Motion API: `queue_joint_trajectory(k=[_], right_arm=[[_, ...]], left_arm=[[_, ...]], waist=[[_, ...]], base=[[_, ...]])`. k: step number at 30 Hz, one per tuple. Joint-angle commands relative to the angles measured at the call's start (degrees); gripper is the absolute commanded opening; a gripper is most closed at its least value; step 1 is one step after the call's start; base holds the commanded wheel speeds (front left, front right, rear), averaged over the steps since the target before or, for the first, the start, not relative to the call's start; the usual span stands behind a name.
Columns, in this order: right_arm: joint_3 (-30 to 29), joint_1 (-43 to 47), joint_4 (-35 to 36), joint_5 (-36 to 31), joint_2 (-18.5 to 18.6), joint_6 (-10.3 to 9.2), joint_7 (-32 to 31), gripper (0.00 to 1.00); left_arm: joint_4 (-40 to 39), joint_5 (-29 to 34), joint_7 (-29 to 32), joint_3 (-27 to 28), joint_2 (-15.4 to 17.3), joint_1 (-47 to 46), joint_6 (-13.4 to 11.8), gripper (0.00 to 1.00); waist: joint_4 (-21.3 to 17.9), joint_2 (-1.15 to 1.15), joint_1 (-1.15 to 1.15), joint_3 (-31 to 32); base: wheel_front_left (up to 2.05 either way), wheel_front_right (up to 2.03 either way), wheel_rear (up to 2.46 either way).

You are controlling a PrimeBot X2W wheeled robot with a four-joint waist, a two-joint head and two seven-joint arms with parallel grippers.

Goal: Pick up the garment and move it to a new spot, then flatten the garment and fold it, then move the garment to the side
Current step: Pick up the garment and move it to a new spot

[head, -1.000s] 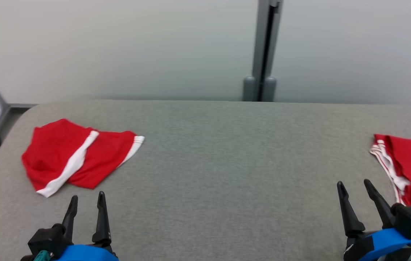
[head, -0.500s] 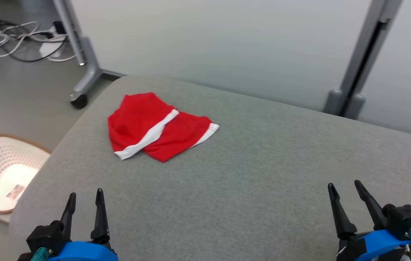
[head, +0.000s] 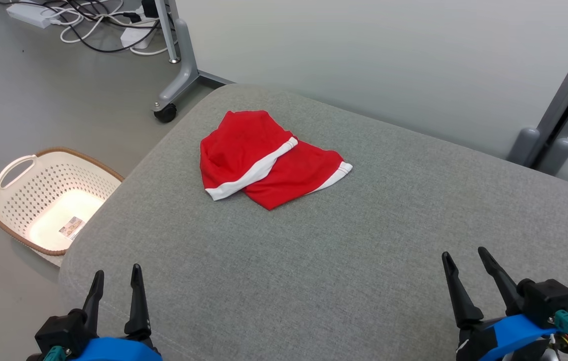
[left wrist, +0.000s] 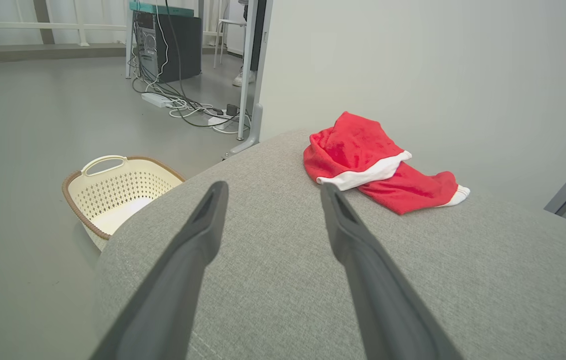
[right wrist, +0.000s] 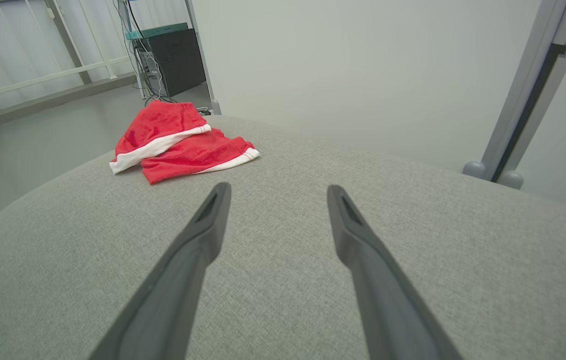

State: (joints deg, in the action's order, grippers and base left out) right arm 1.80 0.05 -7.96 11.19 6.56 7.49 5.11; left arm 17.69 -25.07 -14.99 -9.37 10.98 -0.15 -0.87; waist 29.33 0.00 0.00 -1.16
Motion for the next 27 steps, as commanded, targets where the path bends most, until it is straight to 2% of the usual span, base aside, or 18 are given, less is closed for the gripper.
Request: queue_joint_trajectory(k=[1, 16, 20, 27], right_arm=[[0.2, -0.8, -0.1, 0.0, 0.0, 0.01, 0.2, 1.00], [-0.3, -0.9, 0.8, 0.0, 0.3, 0.01, 0.0, 1.00], [-0.7, -1.5, 2.3, -0.8, 0.8, 0.01, -0.1, 1.00], [-0.2, -3.3, 4.4, -2.1, 1.2, 0.01, 1.9, 1.00]], left_arm=[[-0.4, 0.3, -0.2, 0.4, 0.0, 0.5, 0.1, 1.00], [-3.5, -1.4, 0.8, 1.7, -0.7, -1.5, 0.5, 1.00], [-9.7, -3.3, 5.3, 3.4, 1.5, -5.7, 0.0, 1.00], [-9.5, -5.7, 14.4, 7.3, 5.3, -14.0, -2.9, 1.00]], waist=[[0.1, 0.00, 0.00, -0.1], [-1.4, 0.00, 0.00, -1.2], [-2.0, 0.00, 0.00, -3.6], [-5.2, 0.00, 0.00, -7.3]], base=[[0.00, 0.00, 0.00], [0.00, 0.00, 0.00], [0.00, 0.00, 0.00], [0.00, 0.00, 0.00]])
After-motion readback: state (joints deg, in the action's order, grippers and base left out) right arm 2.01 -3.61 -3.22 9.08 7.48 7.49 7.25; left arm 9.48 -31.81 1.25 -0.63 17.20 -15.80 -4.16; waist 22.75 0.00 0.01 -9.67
